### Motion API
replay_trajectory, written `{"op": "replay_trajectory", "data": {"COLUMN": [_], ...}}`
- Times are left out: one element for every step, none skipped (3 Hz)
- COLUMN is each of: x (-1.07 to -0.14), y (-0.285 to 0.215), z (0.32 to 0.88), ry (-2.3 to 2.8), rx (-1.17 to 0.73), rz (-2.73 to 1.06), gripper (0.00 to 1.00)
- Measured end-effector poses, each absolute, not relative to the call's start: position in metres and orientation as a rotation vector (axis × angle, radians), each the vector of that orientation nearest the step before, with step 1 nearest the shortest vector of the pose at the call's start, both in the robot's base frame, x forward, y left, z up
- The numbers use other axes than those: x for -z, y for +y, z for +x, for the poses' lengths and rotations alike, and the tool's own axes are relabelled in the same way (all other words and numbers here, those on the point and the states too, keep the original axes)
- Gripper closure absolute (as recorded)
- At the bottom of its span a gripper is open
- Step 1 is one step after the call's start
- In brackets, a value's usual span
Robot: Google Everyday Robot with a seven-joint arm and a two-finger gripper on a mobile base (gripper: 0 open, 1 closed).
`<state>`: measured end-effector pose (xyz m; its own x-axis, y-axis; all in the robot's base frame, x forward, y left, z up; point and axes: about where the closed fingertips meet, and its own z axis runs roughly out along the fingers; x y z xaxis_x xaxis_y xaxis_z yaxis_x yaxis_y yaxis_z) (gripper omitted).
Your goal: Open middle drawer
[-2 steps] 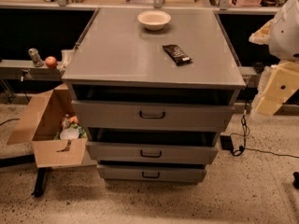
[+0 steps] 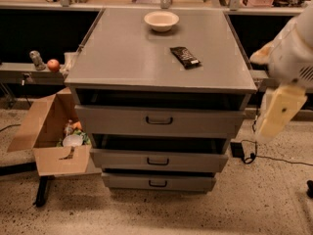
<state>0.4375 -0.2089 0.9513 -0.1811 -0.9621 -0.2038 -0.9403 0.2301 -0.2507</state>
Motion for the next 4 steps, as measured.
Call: {"op": "replay_trajectory", "data": {"x": [-0.842,-0.774,-0.716,-0.703], "y": [-0.188,-0.174,-0.159,-0.158], "z": [0.43,0.421,0.417,0.417], "ry": [2.119,2.076,2.044,2.049], "rx": [-0.038,-0.14,-0.316,-0.346], "rz": [-1.971,-2.089,-2.136,-2.145], "gripper": [0.0,0.0,0.0,0.0]}}
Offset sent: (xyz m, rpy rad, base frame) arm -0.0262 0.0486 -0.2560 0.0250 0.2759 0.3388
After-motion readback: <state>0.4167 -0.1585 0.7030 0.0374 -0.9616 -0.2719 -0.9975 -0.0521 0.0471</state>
